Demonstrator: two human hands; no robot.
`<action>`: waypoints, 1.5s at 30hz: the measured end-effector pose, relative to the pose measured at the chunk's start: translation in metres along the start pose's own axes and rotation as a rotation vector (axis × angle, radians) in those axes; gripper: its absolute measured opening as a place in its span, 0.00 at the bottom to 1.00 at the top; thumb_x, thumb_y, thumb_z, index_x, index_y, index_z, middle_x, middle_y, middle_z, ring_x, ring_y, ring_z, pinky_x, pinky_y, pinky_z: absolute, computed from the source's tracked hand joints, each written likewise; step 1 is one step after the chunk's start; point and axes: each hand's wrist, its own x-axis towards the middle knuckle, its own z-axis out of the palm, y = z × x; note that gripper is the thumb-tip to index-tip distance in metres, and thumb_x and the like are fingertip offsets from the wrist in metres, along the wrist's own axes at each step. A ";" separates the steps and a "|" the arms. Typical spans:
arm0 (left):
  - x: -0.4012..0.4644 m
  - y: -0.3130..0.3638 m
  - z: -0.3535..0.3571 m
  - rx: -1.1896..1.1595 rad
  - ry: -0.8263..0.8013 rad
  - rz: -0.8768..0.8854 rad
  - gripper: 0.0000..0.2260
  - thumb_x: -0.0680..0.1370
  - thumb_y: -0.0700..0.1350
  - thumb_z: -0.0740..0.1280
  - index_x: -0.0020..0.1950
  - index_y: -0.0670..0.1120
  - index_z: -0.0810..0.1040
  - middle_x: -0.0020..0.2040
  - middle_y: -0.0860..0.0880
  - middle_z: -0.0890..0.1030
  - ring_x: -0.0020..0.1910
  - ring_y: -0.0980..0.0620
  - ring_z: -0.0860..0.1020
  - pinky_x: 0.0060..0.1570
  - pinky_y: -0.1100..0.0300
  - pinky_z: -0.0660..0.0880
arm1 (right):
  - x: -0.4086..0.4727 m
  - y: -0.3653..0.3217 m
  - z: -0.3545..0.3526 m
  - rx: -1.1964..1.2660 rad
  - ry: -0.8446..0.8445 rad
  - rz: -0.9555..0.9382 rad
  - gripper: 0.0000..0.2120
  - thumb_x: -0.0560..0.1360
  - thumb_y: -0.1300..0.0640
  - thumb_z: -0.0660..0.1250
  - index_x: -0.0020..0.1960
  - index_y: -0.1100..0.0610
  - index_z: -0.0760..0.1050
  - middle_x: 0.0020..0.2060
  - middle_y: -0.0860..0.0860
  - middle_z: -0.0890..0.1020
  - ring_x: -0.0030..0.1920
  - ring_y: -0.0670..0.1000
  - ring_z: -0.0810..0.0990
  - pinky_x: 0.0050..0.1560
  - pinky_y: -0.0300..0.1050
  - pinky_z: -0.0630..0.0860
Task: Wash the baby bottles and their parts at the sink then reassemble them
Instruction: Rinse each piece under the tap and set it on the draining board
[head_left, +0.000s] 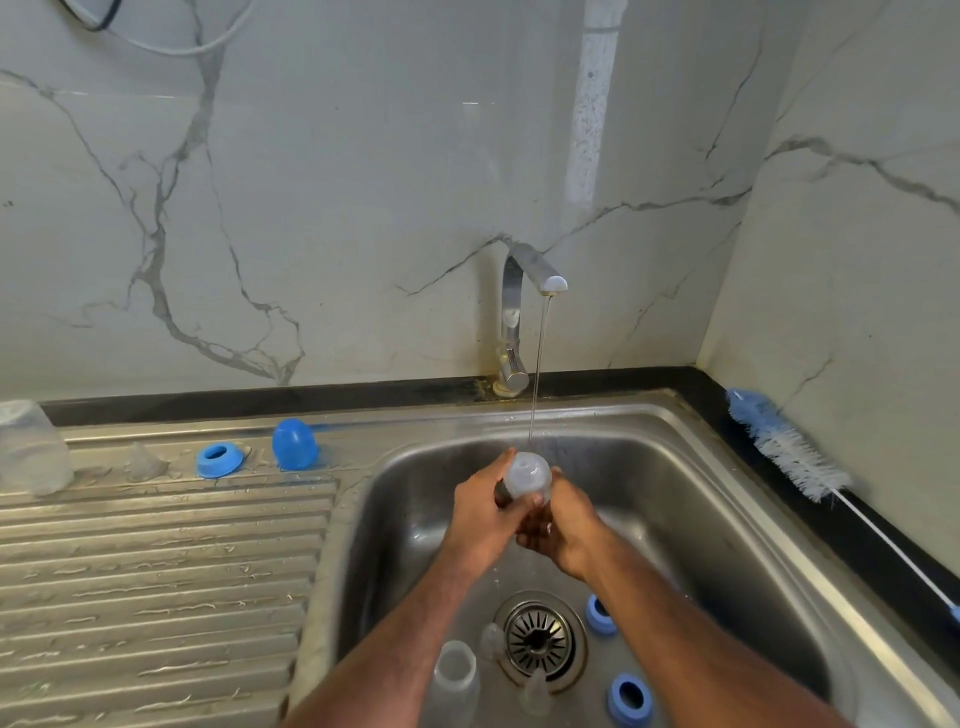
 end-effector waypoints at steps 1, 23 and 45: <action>0.001 0.000 0.002 0.032 0.006 0.009 0.24 0.74 0.51 0.76 0.69 0.50 0.77 0.58 0.54 0.83 0.58 0.59 0.80 0.62 0.57 0.77 | 0.000 0.000 0.000 -0.007 -0.003 0.012 0.27 0.85 0.41 0.50 0.57 0.61 0.78 0.48 0.62 0.84 0.45 0.56 0.82 0.45 0.50 0.80; 0.001 0.014 0.006 0.220 0.058 0.080 0.15 0.76 0.44 0.73 0.63 0.48 0.80 0.56 0.50 0.82 0.52 0.57 0.79 0.49 0.74 0.73 | 0.004 0.009 0.004 -0.232 0.075 -0.304 0.20 0.80 0.37 0.62 0.60 0.51 0.78 0.50 0.56 0.85 0.48 0.55 0.86 0.44 0.56 0.85; 0.000 0.013 0.000 0.077 0.132 0.134 0.16 0.74 0.42 0.74 0.60 0.46 0.78 0.53 0.53 0.82 0.51 0.58 0.80 0.51 0.71 0.74 | 0.008 0.008 0.009 -0.381 0.117 -0.536 0.13 0.81 0.45 0.65 0.63 0.47 0.72 0.53 0.49 0.82 0.52 0.47 0.82 0.53 0.48 0.84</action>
